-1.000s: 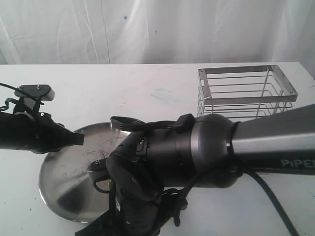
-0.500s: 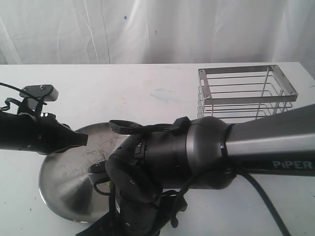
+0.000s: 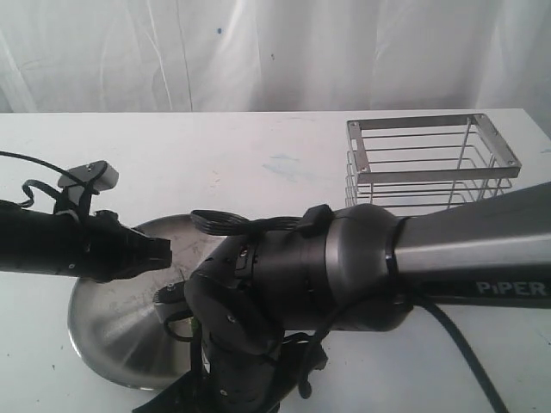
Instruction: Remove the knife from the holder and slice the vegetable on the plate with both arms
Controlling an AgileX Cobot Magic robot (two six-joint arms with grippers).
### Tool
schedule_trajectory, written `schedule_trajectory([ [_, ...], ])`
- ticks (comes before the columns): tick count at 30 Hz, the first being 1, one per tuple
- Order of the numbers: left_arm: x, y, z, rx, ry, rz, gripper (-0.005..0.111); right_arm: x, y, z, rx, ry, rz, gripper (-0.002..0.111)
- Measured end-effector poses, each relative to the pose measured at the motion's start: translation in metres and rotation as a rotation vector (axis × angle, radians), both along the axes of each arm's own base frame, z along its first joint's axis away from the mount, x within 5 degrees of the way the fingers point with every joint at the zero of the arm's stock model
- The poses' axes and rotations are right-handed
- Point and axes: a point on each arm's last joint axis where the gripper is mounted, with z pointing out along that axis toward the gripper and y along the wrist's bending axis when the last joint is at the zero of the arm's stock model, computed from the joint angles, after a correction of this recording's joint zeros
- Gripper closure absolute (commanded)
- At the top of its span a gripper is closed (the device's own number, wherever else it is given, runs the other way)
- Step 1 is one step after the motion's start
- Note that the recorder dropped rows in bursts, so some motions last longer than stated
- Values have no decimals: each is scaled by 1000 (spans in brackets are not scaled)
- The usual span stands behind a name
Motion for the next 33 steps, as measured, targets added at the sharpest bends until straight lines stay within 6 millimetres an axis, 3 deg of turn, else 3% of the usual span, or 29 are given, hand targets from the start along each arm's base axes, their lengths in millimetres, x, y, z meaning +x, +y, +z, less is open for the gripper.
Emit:
schedule_trajectory([
  [13,5,-14,6,-122,-46,-122,107,0,0,0,4,-2,0,108],
  [33,8,-17,-38,-132,86,-151,107,0,1,0,8,-2,-1,108],
])
